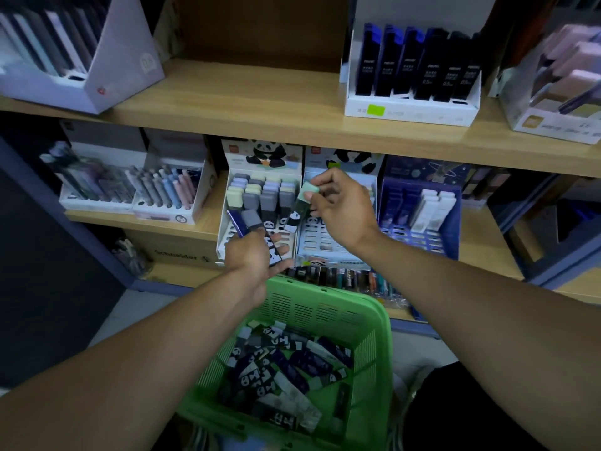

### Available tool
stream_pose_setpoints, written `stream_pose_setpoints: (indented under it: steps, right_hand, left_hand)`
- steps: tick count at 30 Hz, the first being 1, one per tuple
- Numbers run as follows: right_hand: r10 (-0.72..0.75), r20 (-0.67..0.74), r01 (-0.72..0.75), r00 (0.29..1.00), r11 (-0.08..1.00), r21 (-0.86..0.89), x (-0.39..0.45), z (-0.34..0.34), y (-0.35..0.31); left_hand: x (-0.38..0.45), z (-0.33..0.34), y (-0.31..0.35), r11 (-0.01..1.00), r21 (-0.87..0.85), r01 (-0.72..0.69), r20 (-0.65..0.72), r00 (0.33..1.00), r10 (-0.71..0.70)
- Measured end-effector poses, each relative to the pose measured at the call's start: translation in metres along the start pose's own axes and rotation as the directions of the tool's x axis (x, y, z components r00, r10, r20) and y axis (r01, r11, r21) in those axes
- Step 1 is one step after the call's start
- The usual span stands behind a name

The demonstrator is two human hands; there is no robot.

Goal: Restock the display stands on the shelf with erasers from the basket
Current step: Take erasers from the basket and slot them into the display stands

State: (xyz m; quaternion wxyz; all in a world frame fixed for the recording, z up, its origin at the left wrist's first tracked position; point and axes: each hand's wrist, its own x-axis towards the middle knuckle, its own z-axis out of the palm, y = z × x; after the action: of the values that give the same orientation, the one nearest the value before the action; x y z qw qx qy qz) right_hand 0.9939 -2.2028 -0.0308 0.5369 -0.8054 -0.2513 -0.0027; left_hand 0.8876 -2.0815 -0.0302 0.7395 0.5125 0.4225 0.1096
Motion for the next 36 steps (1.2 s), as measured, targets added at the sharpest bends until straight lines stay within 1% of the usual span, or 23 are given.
stream_pose_setpoints:
  steps: [3, 7, 14, 18, 20, 23, 27, 36]
  right_hand:
    - [-0.036, 0.008, 0.036, 0.999, 0.997, -0.067, 0.004, 0.014, 0.0]
    - [-0.076, 0.035, 0.081, 0.996, 0.98, -0.18, 0.009, 0.023, -0.001]
    - [-0.098, 0.113, 0.117, 0.989, 0.977, -0.176, 0.012, 0.024, 0.0]
    - [-0.109, 0.029, 0.113, 0.994, 0.965, -0.235, 0.016, 0.023, 0.001]
    - [-0.109, 0.015, 0.109, 0.994, 0.959, -0.263, 0.02, 0.021, -0.001]
    - [-0.109, 0.045, 0.118, 0.993, 0.947, -0.299, 0.026, 0.019, -0.003]
    - [-0.102, 0.133, 0.143, 0.986, 0.928, -0.343, 0.026, 0.019, -0.005]
    - [-0.083, 0.154, 0.139, 0.985, 0.906, -0.399, 0.027, 0.026, -0.003]
  left_hand:
    - [0.0, -0.007, 0.003, 0.999, -0.046, 0.02, -0.001, 1.0, -0.02]
    - [0.003, -0.015, 0.005, 0.998, -0.051, 0.026, -0.002, 1.0, -0.026]
    - [0.005, -0.025, 0.011, 0.998, -0.035, 0.046, 0.052, 0.998, -0.044]
    - [0.005, -0.029, 0.011, 0.998, -0.031, 0.06, 0.095, 0.994, -0.057]
    - [0.004, -0.031, 0.011, 0.998, -0.016, 0.06, 0.136, 0.989, -0.057]
    - [0.003, -0.031, 0.012, 0.999, -0.006, 0.046, 0.174, 0.984, -0.044]
    - [0.002, -0.033, 0.012, 0.999, -0.012, 0.047, 0.198, 0.979, -0.044]
    - [0.0, -0.038, 0.015, 1.0, 0.028, 0.013, 0.283, 0.959, -0.02]
